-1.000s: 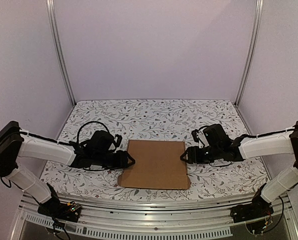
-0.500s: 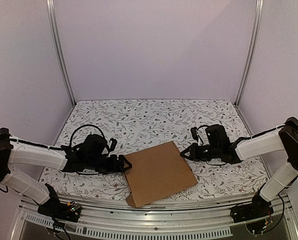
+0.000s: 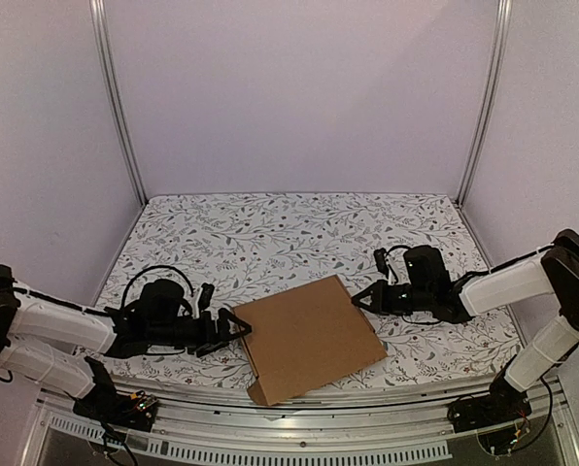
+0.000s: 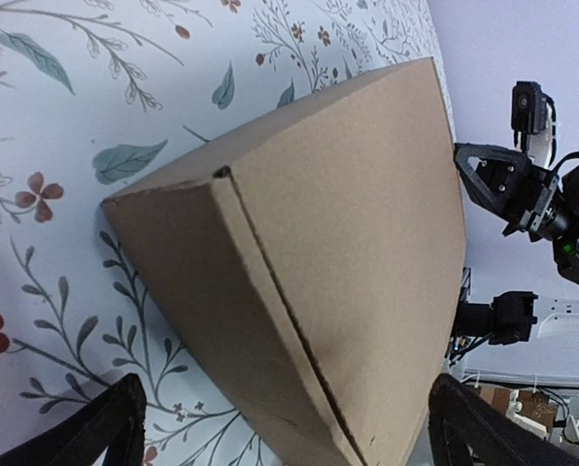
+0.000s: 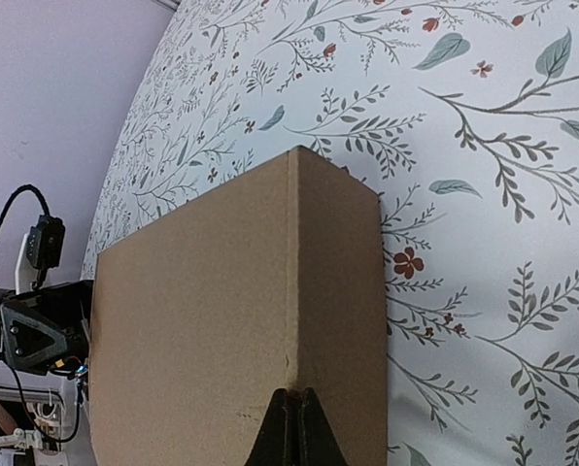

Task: Fold the paper box

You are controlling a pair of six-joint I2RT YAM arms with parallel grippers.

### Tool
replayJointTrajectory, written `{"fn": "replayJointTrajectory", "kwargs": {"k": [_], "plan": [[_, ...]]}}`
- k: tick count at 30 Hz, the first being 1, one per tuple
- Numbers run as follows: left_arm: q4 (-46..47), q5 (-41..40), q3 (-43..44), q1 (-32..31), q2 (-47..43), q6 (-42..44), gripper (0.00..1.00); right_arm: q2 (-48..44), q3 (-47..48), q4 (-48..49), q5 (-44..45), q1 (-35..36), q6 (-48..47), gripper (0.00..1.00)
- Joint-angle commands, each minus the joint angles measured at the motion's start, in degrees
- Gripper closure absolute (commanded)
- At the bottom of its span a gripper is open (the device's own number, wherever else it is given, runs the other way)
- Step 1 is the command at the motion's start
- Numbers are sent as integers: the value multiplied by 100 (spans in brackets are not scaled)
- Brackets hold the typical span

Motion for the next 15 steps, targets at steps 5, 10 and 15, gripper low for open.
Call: {"fn": "replayJointTrajectory", "kwargs": {"k": [5, 10, 15], "plan": [[2054, 221, -317, 62, 879, -846, 0, 404, -479, -827, 181, -50, 135, 100], [2989, 312, -377, 62, 1647, -1135, 0, 235, -677, -833, 218, -161, 219, 100], [3690, 423, -324, 41, 2184, -1322, 0, 93, -877, -844, 235, -266, 244, 100]]}}
